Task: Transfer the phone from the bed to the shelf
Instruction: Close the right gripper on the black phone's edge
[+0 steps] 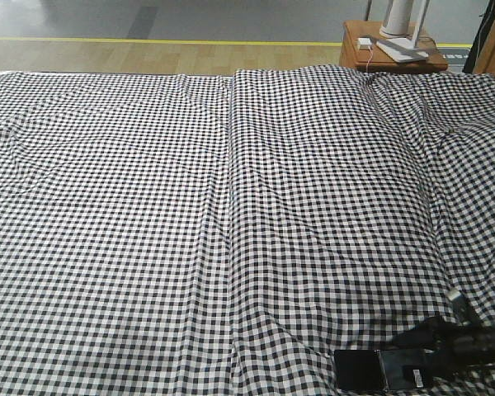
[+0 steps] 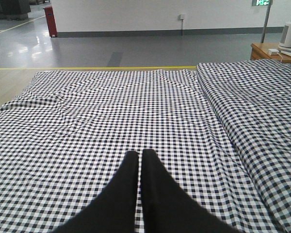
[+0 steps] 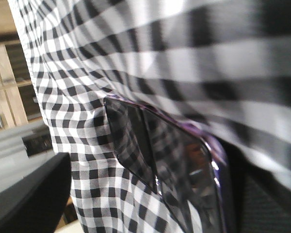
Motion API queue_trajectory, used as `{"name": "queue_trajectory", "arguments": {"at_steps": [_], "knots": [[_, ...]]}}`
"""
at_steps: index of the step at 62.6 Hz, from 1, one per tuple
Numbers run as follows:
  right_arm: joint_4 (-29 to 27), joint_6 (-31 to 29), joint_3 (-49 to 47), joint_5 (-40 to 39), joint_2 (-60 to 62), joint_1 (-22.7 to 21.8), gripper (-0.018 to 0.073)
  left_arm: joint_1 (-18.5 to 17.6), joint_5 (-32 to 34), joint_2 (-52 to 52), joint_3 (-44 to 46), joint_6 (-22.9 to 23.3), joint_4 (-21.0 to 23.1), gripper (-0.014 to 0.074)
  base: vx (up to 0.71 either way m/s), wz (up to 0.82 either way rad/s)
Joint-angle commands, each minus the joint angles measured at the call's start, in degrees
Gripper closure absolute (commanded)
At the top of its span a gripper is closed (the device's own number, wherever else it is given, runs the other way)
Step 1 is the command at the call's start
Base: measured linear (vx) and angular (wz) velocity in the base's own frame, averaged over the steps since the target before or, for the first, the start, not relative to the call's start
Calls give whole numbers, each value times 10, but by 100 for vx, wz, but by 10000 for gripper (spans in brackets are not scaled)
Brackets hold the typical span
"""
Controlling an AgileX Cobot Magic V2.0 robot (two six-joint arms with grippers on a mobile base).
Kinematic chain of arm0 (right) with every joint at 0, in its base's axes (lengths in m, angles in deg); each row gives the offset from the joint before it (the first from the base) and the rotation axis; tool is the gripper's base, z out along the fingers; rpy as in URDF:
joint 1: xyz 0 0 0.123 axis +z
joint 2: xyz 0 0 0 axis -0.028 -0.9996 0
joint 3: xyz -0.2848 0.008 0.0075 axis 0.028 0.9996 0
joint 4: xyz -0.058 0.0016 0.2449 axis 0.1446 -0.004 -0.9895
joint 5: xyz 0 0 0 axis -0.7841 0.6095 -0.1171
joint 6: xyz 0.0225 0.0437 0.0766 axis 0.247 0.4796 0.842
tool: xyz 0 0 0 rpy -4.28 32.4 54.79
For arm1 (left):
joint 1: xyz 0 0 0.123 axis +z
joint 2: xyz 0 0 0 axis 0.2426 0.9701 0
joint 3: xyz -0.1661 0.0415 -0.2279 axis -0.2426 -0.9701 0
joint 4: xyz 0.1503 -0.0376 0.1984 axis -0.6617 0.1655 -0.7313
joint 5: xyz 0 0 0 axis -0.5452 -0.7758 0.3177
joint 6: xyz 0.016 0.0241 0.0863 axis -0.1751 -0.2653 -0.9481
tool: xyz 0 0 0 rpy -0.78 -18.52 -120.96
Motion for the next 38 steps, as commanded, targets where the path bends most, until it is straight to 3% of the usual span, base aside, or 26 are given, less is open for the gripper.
{"name": "queue_trajectory", "arguments": {"at_steps": [1, 10, 23, 30, 38], "knots": [[-22, -23, -3, 85, 30, 31, -18, 0, 40, -5, -4, 0, 5, 595, 0, 0], [-33, -31, -3, 76, 30, 62, -18, 0, 40, -5, -4, 0, 5, 595, 0, 0], [-34, -31, -3, 74, 30, 72, 6, 0, 40, -5, -4, 0, 5, 595, 0, 0], [-34, -31, -3, 74, 30, 70, 78, 0, 40, -5, -4, 0, 5, 595, 0, 0], [-34, -31, -3, 75, 30, 69, 229, 0, 40, -5, -4, 0, 5, 595, 0, 0]]}}
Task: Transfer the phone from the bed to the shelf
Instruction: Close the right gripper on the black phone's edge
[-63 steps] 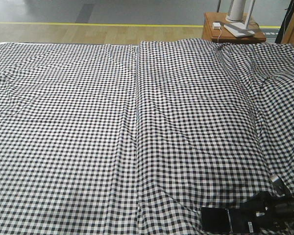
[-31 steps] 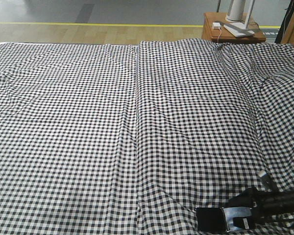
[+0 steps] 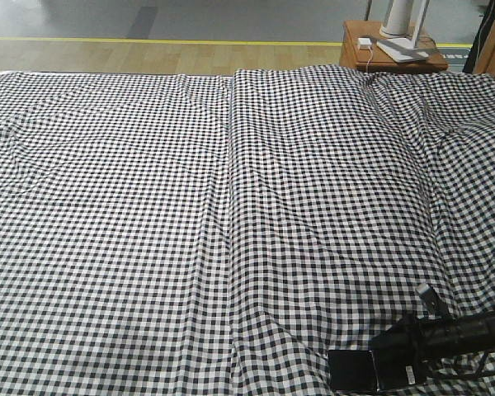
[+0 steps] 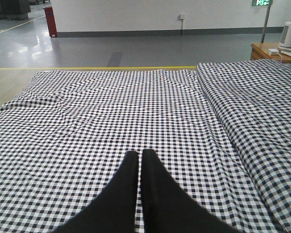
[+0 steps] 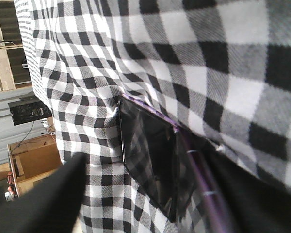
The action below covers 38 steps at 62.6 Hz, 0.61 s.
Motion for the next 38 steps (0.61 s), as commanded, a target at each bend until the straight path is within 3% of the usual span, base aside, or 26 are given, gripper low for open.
{"name": "queue_trajectory", "arguments": {"at_steps": [1, 15, 38], "knots": [[-16, -7, -3, 78, 30, 0, 248, 0, 40, -5, -4, 0, 5, 595, 0, 0], [-15, -7, -3, 88, 30, 0, 570, 0, 40, -5, -4, 0, 5, 595, 0, 0], [-16, 34, 5, 88, 55, 0, 568, 0, 40, -5, -4, 0, 5, 595, 0, 0]]}}
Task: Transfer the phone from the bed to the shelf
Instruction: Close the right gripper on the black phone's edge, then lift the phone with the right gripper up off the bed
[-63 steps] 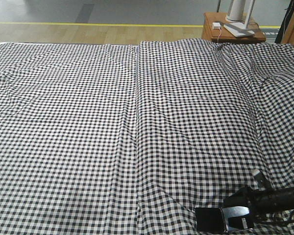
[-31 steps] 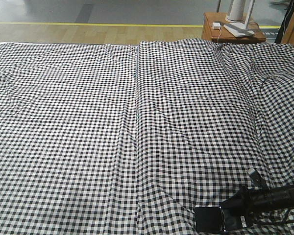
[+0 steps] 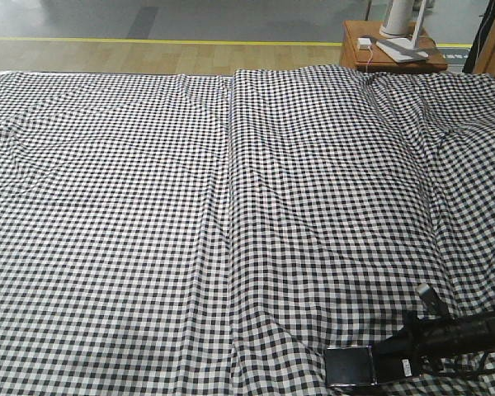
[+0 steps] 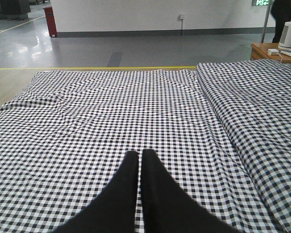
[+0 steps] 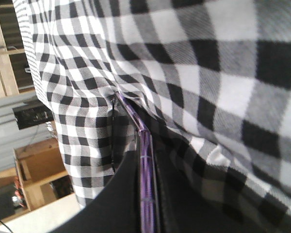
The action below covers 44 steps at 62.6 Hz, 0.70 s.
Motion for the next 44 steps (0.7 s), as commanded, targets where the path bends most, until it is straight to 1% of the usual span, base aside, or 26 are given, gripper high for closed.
{"name": "queue_trajectory", "arguments": {"at_steps": [1, 11, 31, 38, 44], "knots": [[-15, 7, 6, 88, 57, 0, 568, 0, 40, -5, -4, 0, 5, 595, 0, 0], [-15, -14, 52, 88, 115, 2, 565, 0, 40, -5, -4, 0, 5, 595, 0, 0], [-14, -18, 142, 88, 274, 4, 561, 0, 40, -5, -4, 0, 5, 595, 0, 0], [-14, -16, 160, 88, 344, 18, 561, 0, 40, -5, -4, 0, 5, 595, 0, 0], [-6, -12, 164, 88, 403, 47, 561, 0, 40, -5, -4, 0, 5, 595, 0, 0]]}}
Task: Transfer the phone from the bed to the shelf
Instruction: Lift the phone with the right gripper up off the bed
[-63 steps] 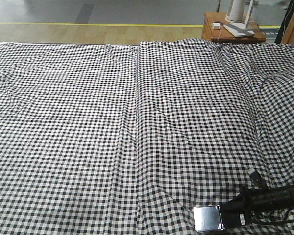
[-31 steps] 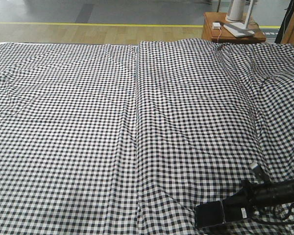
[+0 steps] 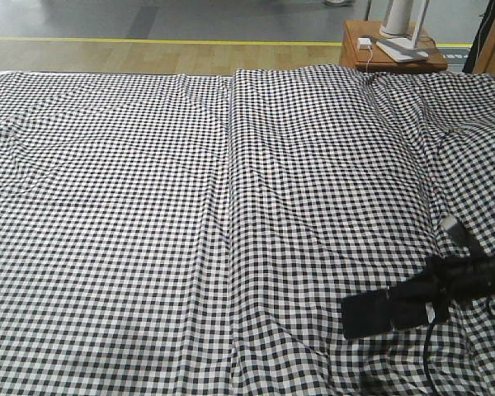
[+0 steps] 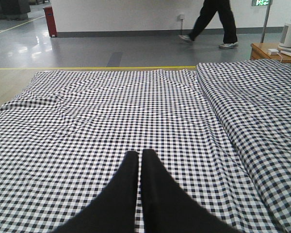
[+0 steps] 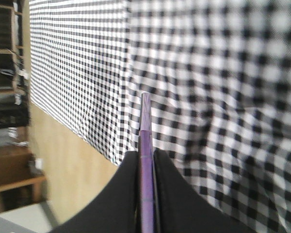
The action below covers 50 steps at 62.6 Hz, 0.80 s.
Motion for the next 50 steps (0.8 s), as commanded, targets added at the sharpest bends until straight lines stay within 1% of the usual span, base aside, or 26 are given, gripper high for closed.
{"name": "queue_trajectory", "arguments": {"at_steps": [1, 13, 31, 43, 50], "knots": [[-14, -5, -2, 89, 89, 27, 561, 0, 40, -5, -4, 0, 5, 595, 0, 0], [-25, -1, -2, 89, 201, 94, 561, 0, 40, -5, -4, 0, 5, 595, 0, 0], [-53, 40, -2, 89, 357, 178, 561, 0, 40, -5, -4, 0, 5, 595, 0, 0], [-87, 51, -2, 88, 439, 223, 561, 0, 40, -5, -4, 0, 5, 595, 0, 0], [-91, 55, -2, 88, 477, 242, 561, 0, 40, -5, -4, 0, 5, 595, 0, 0]]}}
